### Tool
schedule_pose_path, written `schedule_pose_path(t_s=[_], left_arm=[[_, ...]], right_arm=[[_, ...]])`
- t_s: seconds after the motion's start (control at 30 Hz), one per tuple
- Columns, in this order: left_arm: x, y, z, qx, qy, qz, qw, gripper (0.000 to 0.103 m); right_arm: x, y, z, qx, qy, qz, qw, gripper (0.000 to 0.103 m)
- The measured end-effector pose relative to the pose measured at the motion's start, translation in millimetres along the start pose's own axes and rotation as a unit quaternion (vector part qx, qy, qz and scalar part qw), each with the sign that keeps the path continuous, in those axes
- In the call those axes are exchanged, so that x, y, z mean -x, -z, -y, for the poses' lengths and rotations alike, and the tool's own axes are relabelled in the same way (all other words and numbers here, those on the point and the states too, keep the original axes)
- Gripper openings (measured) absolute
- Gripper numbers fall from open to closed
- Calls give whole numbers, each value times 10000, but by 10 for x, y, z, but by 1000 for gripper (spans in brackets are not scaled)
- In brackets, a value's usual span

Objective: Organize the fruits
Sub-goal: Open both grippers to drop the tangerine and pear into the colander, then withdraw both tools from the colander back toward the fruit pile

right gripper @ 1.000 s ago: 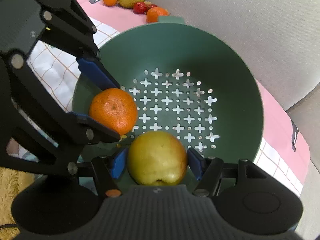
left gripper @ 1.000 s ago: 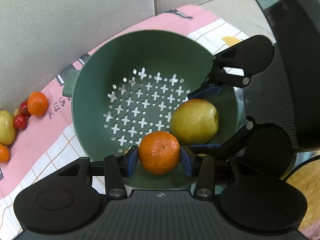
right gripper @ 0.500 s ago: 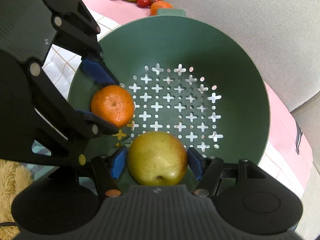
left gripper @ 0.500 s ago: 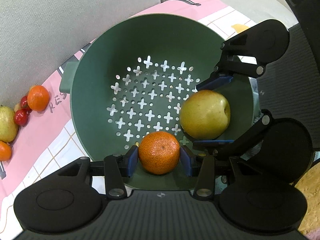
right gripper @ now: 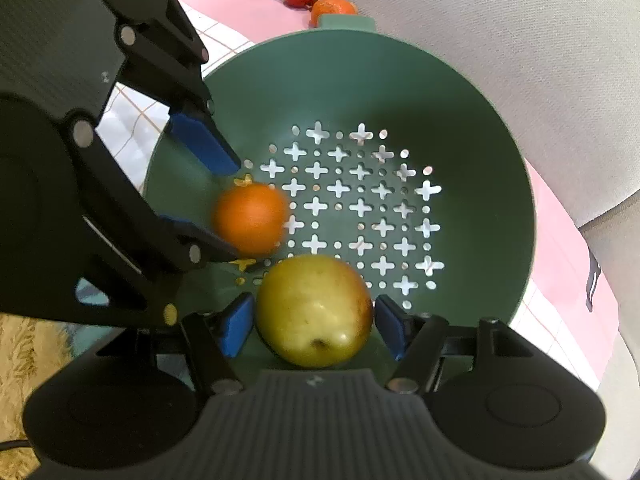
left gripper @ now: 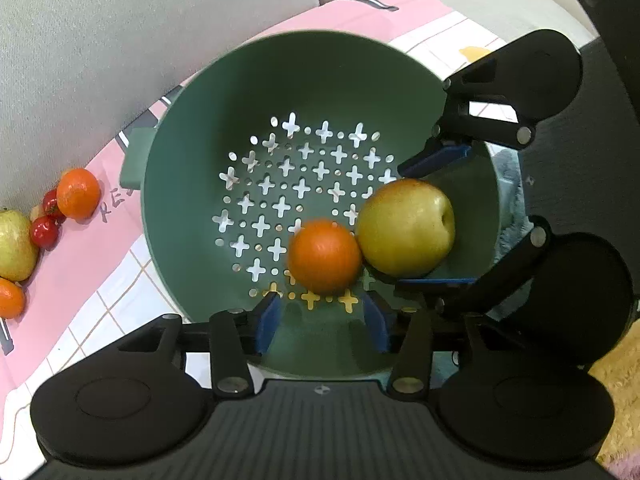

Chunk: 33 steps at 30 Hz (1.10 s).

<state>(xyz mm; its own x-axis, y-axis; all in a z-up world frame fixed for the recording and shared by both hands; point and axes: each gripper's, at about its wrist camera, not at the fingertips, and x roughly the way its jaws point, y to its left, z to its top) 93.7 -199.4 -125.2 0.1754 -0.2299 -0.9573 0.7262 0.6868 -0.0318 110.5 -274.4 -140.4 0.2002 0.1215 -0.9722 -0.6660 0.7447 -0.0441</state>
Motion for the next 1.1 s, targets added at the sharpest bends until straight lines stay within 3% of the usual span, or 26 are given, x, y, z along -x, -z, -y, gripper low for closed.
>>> schedule_pose_path(t_s=[0.1,0.33,0.57,0.9,1.1], left_arm=[[63,29,-3,1,-21,67,10000,58],[296,147,-38,89,-63,335,9994,58],[602,291,-146,327,-201,750,9964,59],[891,647,-392,848,-372,1200,9884,59],[1062,805,-599,1207,-538,1461,9804,59]], right_arm=[[70,-15,9,-14,100,31,9999,72],[281,-43,-26,-174,266,196,9993,77],[565,-28,-42,-831,342,659,9938,82],[753,-75,-248,-1937,792,1360,9684,83],[858,-161,-375,-2520,727,1834,9474,83]])
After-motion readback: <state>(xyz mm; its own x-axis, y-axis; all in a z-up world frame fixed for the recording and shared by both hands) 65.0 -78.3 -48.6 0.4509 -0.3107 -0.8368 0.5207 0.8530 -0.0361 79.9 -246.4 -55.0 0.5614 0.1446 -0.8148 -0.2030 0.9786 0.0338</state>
